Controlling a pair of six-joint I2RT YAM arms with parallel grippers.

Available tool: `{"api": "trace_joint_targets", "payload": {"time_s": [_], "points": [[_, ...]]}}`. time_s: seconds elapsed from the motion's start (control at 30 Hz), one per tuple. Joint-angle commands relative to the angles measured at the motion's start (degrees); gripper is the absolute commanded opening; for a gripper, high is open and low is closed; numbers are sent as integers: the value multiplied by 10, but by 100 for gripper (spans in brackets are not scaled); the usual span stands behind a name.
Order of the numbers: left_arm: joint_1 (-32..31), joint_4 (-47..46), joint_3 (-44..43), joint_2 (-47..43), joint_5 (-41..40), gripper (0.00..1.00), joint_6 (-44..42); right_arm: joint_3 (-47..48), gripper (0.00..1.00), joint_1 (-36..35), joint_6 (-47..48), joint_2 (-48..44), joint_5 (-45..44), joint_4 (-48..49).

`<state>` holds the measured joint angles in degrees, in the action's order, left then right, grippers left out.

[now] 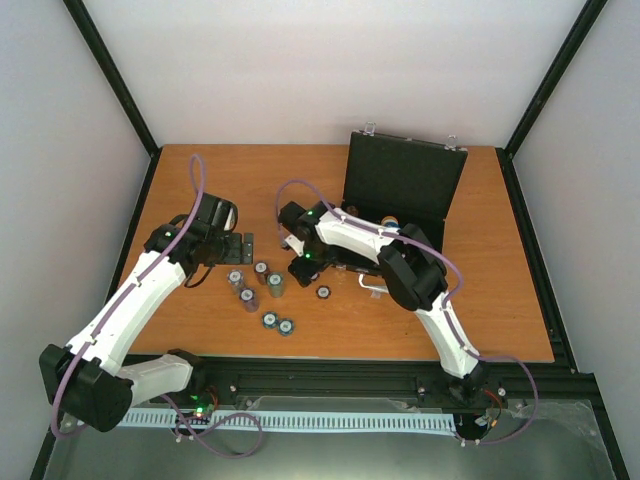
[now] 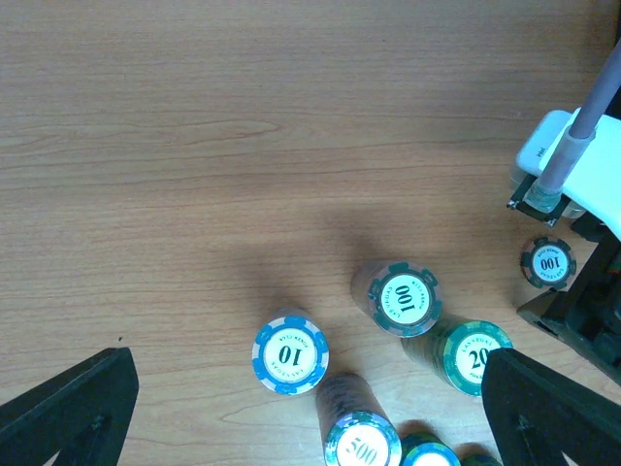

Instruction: Pack up texas hold em set

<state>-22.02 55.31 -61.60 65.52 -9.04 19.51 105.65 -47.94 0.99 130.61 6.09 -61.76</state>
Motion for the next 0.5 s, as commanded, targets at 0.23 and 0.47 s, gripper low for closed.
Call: {"api": "trace_joint_targets", "payload": {"time_s": [0.23,0.47], "points": [[-1,-8,-21,-1,-4,100,10,-19,56,6,0,28,18,-6],[-1,-8,-19,-5,-4,100,10,-17,42,6,-5,26,25,-5]]}}
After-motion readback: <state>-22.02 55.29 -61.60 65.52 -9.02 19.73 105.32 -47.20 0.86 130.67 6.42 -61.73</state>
